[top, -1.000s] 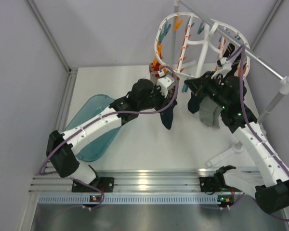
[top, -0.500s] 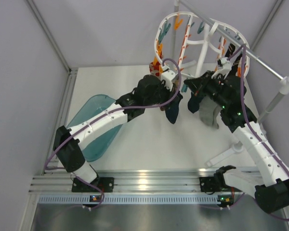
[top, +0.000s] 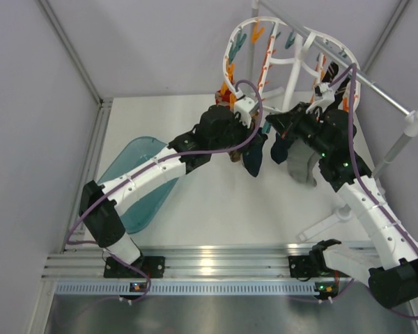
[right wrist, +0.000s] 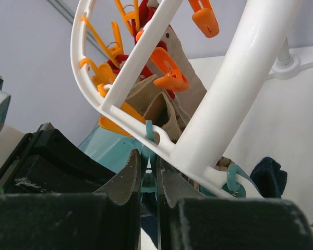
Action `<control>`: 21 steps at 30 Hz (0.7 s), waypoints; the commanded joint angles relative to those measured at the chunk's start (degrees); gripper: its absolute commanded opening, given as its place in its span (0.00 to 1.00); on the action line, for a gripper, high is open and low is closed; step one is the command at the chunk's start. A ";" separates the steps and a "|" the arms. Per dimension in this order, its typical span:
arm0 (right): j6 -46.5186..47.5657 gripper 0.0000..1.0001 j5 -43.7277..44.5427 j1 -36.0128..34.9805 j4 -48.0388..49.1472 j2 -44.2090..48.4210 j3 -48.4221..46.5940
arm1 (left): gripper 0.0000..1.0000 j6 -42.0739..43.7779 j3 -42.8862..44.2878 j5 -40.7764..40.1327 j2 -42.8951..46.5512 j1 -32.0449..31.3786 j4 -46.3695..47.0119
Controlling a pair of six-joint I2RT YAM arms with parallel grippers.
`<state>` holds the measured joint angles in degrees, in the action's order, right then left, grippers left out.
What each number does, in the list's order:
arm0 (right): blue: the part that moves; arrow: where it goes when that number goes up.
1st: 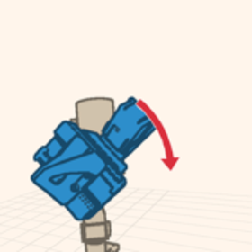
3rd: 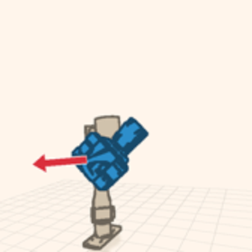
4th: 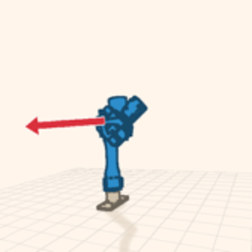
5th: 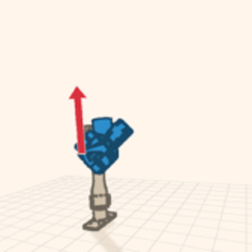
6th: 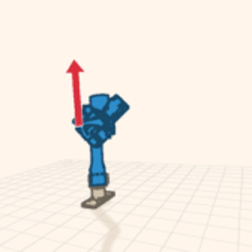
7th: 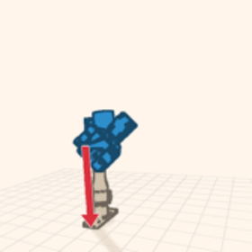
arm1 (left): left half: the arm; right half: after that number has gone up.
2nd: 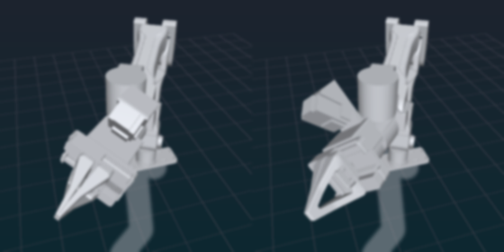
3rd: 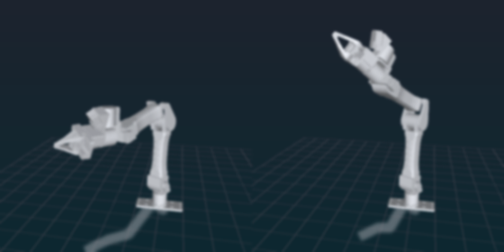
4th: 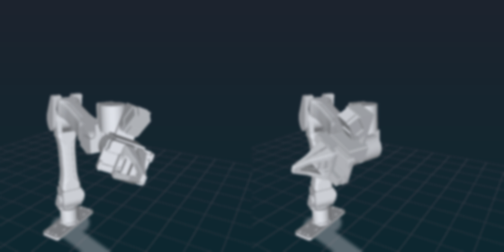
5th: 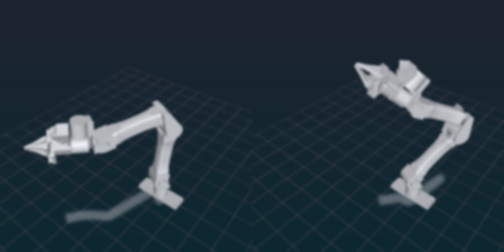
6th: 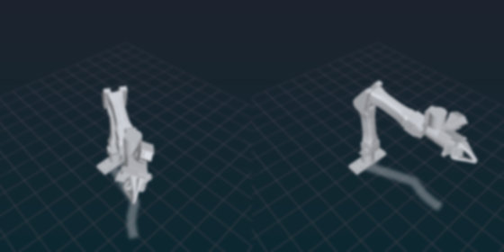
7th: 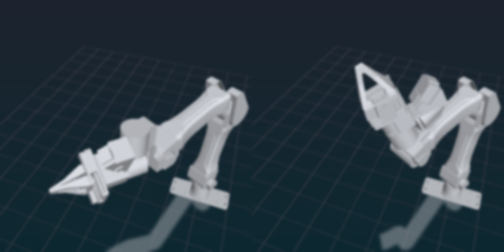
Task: Clip the socks to the hanger
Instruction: Clamp the sock onto the hanger.
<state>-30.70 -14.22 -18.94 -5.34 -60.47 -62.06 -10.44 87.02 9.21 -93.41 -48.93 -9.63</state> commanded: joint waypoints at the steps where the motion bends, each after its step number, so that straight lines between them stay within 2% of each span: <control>1: -0.33 0.00 -3.27 -0.04 0.86 -0.18 -1.04 | 0.00 -1.08 3.06 0.81 0.15 -0.38 4.00; 21: 0.64 0.00 -3.18 0.04 0.77 0.18 -0.78 | 0.00 -4.07 5.52 3.44 -0.46 -0.47 5.14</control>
<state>-30.59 -14.09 -18.94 -5.13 -60.47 -62.06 -13.17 89.17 11.14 -93.93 -49.12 -9.06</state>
